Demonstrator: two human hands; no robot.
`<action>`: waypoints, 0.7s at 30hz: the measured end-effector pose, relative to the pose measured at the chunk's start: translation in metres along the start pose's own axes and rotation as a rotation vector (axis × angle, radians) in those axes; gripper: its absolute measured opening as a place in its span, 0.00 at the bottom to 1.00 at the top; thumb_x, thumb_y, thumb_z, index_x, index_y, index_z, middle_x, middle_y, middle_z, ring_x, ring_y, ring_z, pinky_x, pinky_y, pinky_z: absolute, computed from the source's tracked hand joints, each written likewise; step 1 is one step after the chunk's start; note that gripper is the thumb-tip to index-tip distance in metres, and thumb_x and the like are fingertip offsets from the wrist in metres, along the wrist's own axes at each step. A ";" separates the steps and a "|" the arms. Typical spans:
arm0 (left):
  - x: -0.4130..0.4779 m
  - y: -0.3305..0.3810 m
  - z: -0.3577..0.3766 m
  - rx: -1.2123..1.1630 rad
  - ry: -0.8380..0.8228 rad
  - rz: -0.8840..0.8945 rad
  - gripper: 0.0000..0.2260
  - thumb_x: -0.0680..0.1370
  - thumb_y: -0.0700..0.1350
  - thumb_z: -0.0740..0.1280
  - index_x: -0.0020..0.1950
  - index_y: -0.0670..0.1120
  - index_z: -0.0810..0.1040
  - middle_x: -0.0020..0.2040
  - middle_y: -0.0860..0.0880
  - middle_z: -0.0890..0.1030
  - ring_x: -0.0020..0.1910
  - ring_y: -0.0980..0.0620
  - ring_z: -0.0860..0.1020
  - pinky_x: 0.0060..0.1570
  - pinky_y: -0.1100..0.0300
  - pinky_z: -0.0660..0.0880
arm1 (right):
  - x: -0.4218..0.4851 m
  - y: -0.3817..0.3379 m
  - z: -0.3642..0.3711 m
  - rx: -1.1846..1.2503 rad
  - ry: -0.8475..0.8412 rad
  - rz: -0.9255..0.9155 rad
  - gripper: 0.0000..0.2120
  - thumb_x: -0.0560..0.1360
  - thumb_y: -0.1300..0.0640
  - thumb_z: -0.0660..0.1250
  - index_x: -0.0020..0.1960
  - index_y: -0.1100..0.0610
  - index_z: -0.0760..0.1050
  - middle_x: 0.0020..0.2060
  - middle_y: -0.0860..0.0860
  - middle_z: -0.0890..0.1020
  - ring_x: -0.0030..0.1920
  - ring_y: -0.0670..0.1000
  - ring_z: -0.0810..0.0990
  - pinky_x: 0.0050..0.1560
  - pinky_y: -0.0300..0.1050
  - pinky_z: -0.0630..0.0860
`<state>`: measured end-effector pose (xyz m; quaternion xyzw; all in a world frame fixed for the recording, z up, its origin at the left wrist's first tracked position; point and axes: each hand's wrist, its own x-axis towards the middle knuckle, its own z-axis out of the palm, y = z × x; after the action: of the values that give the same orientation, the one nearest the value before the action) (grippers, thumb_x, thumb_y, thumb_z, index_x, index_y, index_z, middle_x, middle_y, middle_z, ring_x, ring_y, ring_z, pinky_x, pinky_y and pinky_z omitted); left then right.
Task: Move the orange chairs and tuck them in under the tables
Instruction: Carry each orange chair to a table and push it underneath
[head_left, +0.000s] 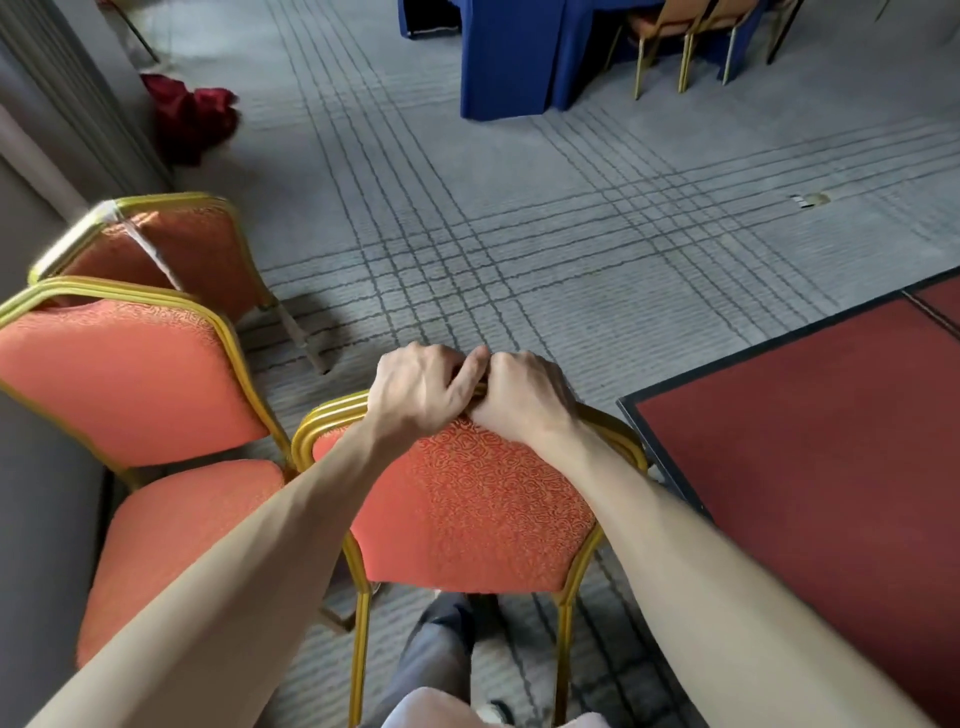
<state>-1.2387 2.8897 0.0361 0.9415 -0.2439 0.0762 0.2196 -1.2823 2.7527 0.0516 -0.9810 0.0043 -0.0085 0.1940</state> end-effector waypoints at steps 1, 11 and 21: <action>0.013 -0.002 0.002 0.004 -0.008 0.003 0.28 0.82 0.61 0.52 0.26 0.49 0.60 0.30 0.42 0.78 0.35 0.38 0.78 0.34 0.55 0.64 | 0.014 0.004 -0.001 0.002 -0.004 0.006 0.17 0.74 0.43 0.65 0.45 0.57 0.81 0.43 0.60 0.85 0.45 0.63 0.83 0.41 0.48 0.74; 0.196 -0.042 0.048 0.120 -0.043 -0.089 0.26 0.82 0.58 0.49 0.41 0.43 0.79 0.40 0.41 0.83 0.45 0.38 0.82 0.41 0.52 0.74 | 0.200 0.053 -0.017 -0.022 -0.160 0.106 0.15 0.71 0.46 0.68 0.49 0.58 0.81 0.45 0.59 0.85 0.48 0.61 0.83 0.43 0.46 0.75; 0.337 -0.047 0.046 0.086 -0.067 0.079 0.22 0.84 0.54 0.53 0.35 0.45 0.73 0.41 0.41 0.83 0.44 0.38 0.81 0.41 0.52 0.73 | 0.318 0.093 -0.066 -0.096 -0.140 0.134 0.13 0.71 0.48 0.68 0.47 0.58 0.81 0.45 0.59 0.85 0.50 0.61 0.83 0.45 0.46 0.75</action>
<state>-0.9213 2.7622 0.0614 0.9418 -0.2846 0.0636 0.1673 -0.9659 2.6378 0.0815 -0.9848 0.0567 0.0731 0.1469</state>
